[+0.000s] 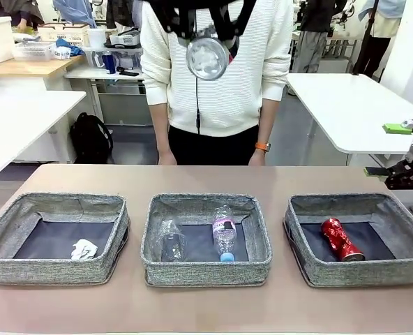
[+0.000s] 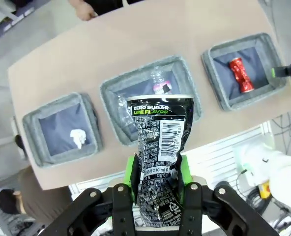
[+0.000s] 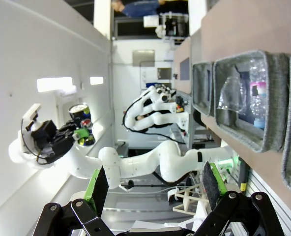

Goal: Sort the waste into the appropriate baskets.
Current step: Pick up the waste item pointed out by the person, then place the picked waste into the Fabric basket indicated by the person.

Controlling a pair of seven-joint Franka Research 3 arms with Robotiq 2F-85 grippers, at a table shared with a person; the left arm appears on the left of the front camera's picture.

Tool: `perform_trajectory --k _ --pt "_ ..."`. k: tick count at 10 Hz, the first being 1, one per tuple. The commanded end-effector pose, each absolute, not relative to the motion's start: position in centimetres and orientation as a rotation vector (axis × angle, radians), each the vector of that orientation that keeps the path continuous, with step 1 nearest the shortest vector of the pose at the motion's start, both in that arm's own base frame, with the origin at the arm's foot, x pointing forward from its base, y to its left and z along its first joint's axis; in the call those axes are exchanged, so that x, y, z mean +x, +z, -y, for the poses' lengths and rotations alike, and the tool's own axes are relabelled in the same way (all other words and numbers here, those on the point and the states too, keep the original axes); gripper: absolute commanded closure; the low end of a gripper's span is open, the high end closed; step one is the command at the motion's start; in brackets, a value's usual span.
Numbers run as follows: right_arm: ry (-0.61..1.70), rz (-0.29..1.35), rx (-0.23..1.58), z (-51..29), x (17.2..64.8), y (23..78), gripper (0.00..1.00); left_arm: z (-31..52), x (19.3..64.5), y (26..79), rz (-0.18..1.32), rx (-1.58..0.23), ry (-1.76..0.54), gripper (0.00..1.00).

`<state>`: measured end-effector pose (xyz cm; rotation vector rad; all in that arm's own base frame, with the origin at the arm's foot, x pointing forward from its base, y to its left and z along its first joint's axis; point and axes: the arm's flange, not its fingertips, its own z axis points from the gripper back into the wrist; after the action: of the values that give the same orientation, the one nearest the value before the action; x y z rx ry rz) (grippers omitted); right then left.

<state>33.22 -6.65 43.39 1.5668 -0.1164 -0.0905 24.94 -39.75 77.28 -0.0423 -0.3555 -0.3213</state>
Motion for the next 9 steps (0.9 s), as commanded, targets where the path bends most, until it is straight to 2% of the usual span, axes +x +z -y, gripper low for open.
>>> perform_trajectory --k 1,9 --pt "-0.085 0.112 1.569 6.65 33.05 43.71 0.00 39.97 25.75 76.15 0.331 -0.066 -0.339 0.61" --pt "-0.085 0.112 1.569 6.65 33.05 43.71 0.00 39.97 25.75 76.15 0.331 -0.066 -0.339 0.61"
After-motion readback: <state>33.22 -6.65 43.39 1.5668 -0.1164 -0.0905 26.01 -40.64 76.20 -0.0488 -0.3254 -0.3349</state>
